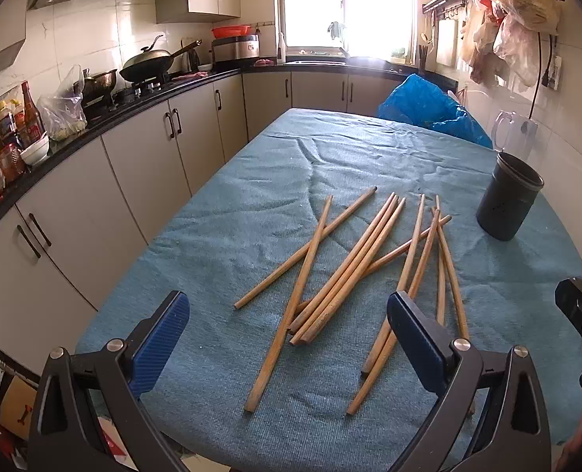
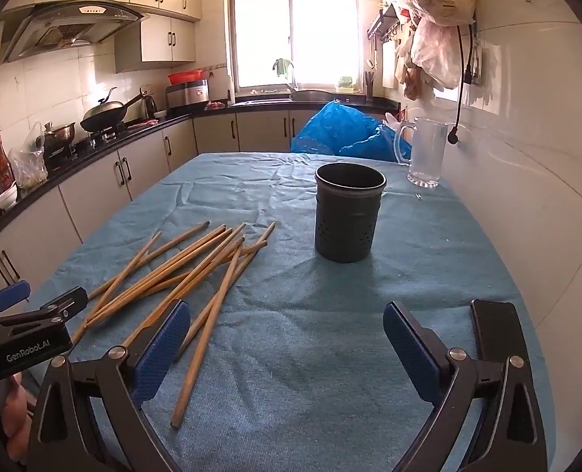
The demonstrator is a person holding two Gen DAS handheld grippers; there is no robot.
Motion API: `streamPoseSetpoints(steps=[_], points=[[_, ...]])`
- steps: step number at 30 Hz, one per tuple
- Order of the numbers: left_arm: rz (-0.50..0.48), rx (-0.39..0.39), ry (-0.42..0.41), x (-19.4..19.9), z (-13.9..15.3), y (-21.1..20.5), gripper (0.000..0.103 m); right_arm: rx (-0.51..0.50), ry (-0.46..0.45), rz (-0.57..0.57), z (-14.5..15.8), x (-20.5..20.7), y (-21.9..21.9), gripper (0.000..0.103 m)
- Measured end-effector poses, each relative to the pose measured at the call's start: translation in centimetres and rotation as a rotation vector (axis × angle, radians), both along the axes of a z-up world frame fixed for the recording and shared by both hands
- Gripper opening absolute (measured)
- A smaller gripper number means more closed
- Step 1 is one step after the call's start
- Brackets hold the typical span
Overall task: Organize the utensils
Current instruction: 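Move both tools toward the pile of wooden chopsticks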
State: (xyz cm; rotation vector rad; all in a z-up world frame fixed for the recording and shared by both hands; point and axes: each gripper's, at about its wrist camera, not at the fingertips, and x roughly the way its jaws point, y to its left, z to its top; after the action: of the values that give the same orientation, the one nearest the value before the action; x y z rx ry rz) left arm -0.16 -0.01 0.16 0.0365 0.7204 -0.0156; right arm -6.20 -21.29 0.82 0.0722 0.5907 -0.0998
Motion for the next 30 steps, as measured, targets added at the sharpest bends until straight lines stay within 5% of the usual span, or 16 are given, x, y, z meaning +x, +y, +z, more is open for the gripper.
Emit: streamPoseSetpoints(steps=[25,30], points=[[-0.015,0.002,-0.028,-2.1,1.8,0.3,0.100,-0.053,-0.006,-0.012,1.5,-1.9,0.8,0.100],[-0.010,-0.023,-0.053,-1.8,1.5,1.0,0.100,0.000,0.008,-0.002,1.4,-1.6,0.6,0.100]])
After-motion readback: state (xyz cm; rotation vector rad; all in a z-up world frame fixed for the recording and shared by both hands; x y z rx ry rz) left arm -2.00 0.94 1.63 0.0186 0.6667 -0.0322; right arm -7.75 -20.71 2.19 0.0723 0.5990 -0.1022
